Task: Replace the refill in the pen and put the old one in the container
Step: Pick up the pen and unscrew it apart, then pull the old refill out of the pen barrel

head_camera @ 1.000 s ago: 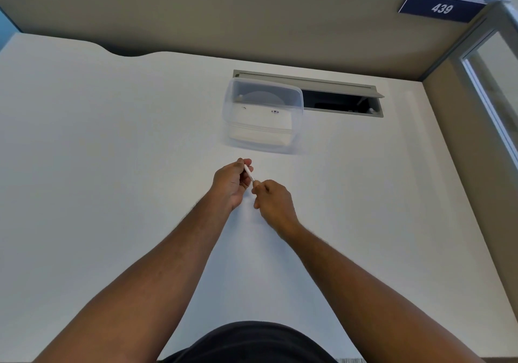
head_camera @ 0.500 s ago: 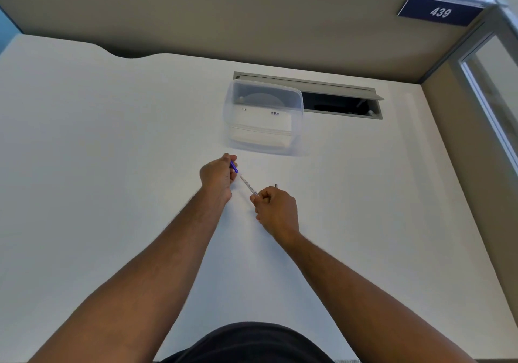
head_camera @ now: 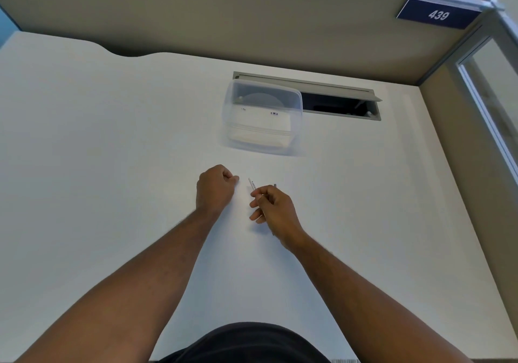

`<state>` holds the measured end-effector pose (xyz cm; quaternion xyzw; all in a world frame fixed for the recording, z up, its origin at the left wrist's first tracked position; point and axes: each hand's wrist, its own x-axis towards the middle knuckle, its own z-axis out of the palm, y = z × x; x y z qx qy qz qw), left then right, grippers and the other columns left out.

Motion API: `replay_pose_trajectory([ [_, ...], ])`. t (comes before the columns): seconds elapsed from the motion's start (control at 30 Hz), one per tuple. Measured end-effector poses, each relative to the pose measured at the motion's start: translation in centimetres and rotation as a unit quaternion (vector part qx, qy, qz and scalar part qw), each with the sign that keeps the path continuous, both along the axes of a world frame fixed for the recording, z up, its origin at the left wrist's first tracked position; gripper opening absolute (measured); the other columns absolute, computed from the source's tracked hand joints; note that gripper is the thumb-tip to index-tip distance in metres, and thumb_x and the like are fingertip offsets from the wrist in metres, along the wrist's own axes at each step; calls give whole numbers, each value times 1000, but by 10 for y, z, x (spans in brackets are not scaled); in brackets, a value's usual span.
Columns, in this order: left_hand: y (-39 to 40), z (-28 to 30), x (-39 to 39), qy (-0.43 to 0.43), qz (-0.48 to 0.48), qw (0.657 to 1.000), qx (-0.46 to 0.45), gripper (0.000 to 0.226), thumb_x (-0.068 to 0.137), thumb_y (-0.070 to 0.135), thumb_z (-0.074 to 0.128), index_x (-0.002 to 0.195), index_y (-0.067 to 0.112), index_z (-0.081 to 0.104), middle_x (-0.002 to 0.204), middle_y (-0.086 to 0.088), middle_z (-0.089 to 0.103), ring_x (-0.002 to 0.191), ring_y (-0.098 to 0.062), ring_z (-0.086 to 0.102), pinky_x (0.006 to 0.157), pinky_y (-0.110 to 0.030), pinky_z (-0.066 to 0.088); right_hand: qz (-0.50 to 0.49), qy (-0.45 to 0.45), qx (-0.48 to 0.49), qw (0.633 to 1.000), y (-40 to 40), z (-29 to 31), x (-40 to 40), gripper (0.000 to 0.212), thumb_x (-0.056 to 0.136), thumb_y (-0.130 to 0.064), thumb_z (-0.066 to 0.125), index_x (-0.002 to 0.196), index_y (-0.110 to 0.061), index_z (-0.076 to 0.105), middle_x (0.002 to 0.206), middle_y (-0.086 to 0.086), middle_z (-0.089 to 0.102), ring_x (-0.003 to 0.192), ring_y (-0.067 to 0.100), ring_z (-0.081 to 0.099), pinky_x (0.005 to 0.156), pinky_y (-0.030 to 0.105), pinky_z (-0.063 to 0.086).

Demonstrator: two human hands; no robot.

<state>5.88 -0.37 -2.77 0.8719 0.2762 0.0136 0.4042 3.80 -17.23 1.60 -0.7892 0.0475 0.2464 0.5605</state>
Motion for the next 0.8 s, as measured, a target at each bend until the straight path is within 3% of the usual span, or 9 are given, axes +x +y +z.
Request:
replay_pose_trajectory([
  [0.13, 1, 0, 0, 4, -3, 1000, 7, 16, 82, 30, 73, 80, 17, 64, 75, 3, 68, 73, -17, 62, 65, -28, 44, -18, 65, 111, 991, -6, 4, 5, 32, 101, -1, 44, 110, -11, 73, 99, 17, 77, 84, 25, 76, 77, 26, 59],
  [0.23, 2, 1, 1, 8, -2, 1000, 7, 18, 81, 33, 72, 80, 17, 64, 74, 3, 68, 71, -16, 62, 64, -27, 44, 15, 4, 64, 998, -7, 3, 7, 25, 98, -2, 56, 111, -18, 71, 93, 5, 79, 87, 22, 76, 86, 32, 58],
  [0.3, 3, 0, 1, 5, -3, 1000, 4, 19, 83, 35, 70, 79, 18, 63, 73, 4, 68, 70, -17, 62, 64, -28, 43, 20, -34, 33, 999, -4, 2, 7, 10, 99, -14, 61, 105, -18, 69, 87, 3, 78, 81, 19, 75, 88, 36, 59],
  [0.5, 4, -4, -5, -31, -13, 999, 5, 19, 93, 24, 55, 79, 13, 62, 81, 0, 70, 76, -19, 64, 71, -33, 51, 15, -166, -87, 982, 6, 1, -2, 20, 106, -28, 48, 97, -21, 65, 81, -4, 71, 76, 11, 68, 81, 36, 58],
  [0.63, 7, -4, -4, -34, -20, 999, -13, 16, 92, 18, 52, 85, 12, 66, 90, 1, 72, 83, -19, 64, 75, -33, 51, 121, -151, -160, 968, 4, -8, -4, 26, 107, -24, 41, 104, -13, 65, 84, -5, 70, 83, 20, 69, 86, 44, 58],
  [0.8, 8, -3, -3, -37, -27, 999, -20, 16, 93, 15, 51, 88, 12, 66, 93, 2, 72, 84, -18, 64, 75, -31, 50, 77, -172, -148, 971, 3, -4, -7, 25, 108, -28, 40, 104, -18, 63, 81, -5, 70, 79, 12, 67, 81, 40, 57],
])
